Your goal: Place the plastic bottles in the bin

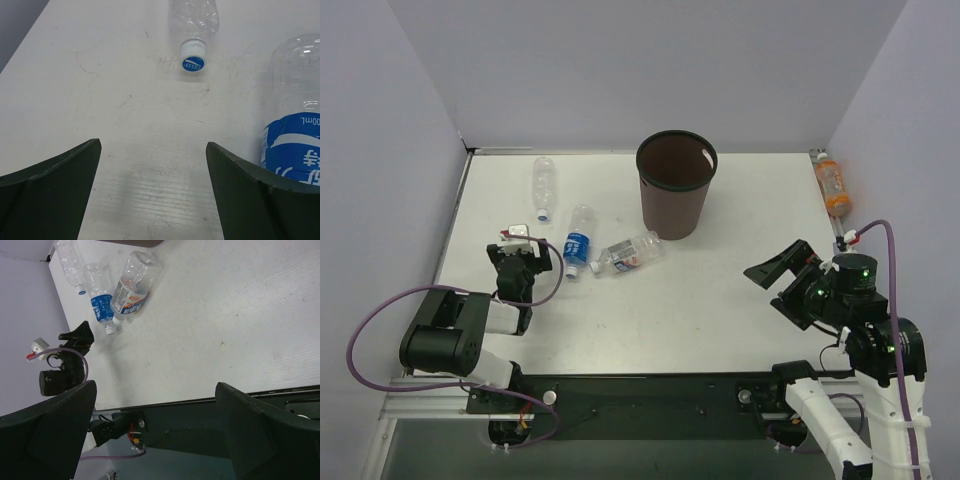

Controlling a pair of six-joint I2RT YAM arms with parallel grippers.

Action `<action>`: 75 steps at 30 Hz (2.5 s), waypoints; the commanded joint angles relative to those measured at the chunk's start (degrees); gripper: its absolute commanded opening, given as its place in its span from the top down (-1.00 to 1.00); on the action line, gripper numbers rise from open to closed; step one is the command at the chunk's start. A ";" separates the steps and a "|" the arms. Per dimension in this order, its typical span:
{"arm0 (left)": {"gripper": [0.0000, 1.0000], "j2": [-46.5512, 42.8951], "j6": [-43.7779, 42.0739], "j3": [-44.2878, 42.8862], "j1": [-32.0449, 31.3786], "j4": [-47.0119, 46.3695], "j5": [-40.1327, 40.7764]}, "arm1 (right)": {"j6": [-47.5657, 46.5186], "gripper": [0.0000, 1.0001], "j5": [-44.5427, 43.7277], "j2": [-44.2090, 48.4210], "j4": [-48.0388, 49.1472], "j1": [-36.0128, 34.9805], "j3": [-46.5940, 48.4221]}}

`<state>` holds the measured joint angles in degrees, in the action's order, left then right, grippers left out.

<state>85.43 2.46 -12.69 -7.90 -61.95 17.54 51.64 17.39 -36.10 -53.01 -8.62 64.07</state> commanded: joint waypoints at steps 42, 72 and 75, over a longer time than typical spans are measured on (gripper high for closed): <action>-0.95 -29.26 14.17 -30.02 -9.06 89.45 -29.05 | -25.51 -1.00 -36.72 -78.58 15.22 12.75 42.08; -0.95 16.24 -18.10 -62.28 -25.06 91.49 -25.27 | -34.67 -0.97 -37.78 -88.09 19.35 21.45 48.60; -0.95 19.93 -18.28 -64.03 -25.14 90.78 -25.27 | -36.95 -0.97 -38.83 -89.14 19.44 21.54 50.00</action>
<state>101.67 -13.06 -72.79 -32.95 28.53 -6.55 18.13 -18.13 -123.66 -33.56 12.45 110.39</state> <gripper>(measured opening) 0.975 0.989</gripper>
